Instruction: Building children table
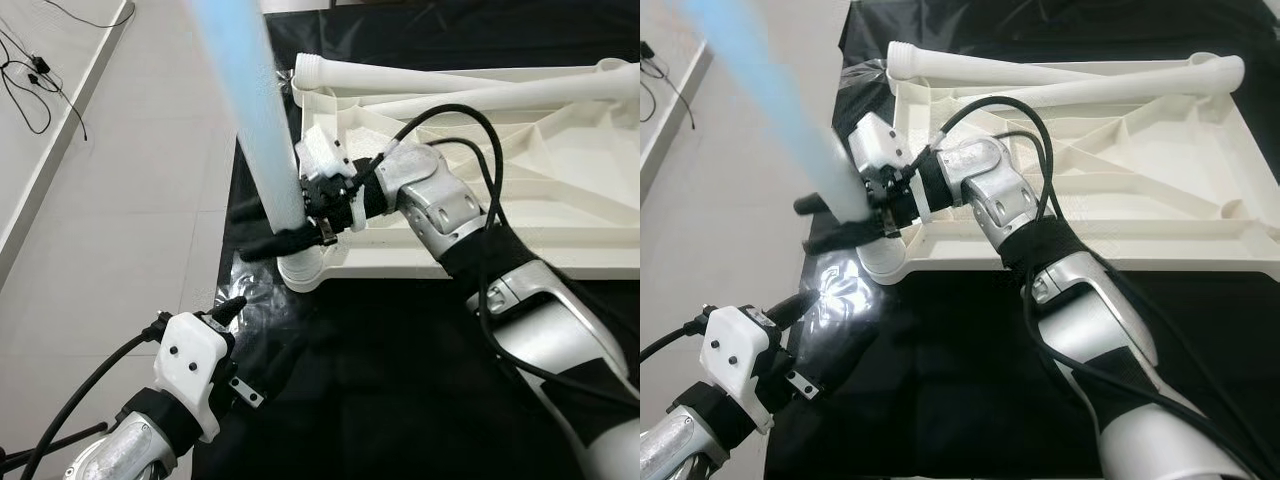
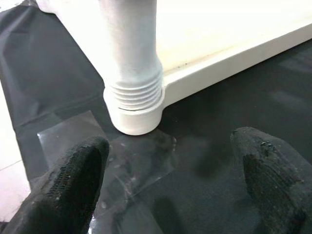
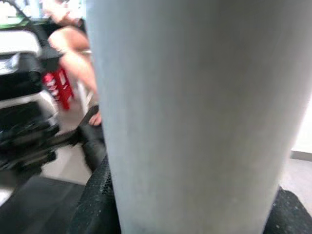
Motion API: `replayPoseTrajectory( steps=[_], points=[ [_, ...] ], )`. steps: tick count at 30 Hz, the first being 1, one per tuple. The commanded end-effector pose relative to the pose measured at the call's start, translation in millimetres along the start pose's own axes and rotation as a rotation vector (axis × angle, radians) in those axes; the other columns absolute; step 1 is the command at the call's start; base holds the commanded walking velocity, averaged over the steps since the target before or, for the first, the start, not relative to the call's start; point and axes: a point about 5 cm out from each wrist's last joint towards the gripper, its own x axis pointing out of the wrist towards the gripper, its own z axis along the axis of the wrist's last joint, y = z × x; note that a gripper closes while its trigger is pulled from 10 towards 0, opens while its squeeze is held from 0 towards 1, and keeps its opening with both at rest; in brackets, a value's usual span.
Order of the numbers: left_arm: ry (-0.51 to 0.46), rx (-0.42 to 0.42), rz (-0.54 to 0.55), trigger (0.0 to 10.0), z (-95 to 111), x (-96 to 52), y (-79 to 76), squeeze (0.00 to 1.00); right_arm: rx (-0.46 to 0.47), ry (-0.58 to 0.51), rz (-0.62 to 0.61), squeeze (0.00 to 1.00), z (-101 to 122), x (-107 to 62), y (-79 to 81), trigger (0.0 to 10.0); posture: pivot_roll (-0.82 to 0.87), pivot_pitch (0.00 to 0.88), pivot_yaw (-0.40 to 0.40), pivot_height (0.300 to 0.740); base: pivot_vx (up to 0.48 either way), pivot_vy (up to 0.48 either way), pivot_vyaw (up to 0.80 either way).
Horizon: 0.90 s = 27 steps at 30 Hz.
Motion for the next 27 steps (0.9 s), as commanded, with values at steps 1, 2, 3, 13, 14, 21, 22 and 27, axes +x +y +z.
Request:
replayPoseTrajectory(
  steps=[1,2,3,13,14,21,22,27],
  points=[
    [0.021,-0.013,-0.002,10.0,-4,-2.9,-0.5,0.00,0.296,0.189,-0.026,0.00,-81,-3.7,26.7,10.0,0.06,0.377,0.043,0.740,0.000,0.000,0.00],
    [0.021,-0.013,-0.002,10.0,-4,-2.9,-0.5,0.00,0.296,0.189,-0.026,0.00,-81,-3.7,26.7,10.0,0.06,0.377,0.043,0.740,0.000,0.000,0.00],
    [0.021,-0.013,-0.002,10.0,-4,-2.9,-0.5,0.00,0.296,0.189,-0.026,0.00,-81,-3.7,26.7,10.0,0.06,0.377,0.043,0.740,0.000,0.000,0.00],
    [0.024,-0.017,-0.007,10.0,-5,-2.5,-0.7,0.00,0.306,0.139,-0.099,0.00,-90,-5.1,33.6,10.0,0.06,0.372,0.045,0.740,0.000,0.000,0.00],
    [0.024,-0.017,-0.007,10.0,-5,-2.4,-0.7,0.00,0.298,0.140,-0.110,0.00,-89,-5.3,32.8,10.0,0.06,0.372,0.045,0.740,0.000,0.000,0.00],
    [0.024,-0.016,-0.008,10.0,-5,-2.4,-1.0,0.00,0.255,0.149,-0.141,0.00,-87,-7.7,34.5,10.0,0.05,0.365,0.044,0.740,0.000,0.000,0.00],
    [0.024,-0.016,-0.008,10.0,-5,-2.4,-1.0,0.00,0.255,0.149,-0.141,0.00,-87,-7.7,34.5,10.0,0.05,0.365,0.044,0.740,0.000,0.000,0.00],
    [0.026,-0.016,-0.009,10.0,-6,-2.9,-1.6,0.00,0.194,0.217,-0.261,0.00,-89,-11.0,36.8,10.0,0.04,0.362,0.027,0.740,0.000,0.000,0.00]
  ],
)
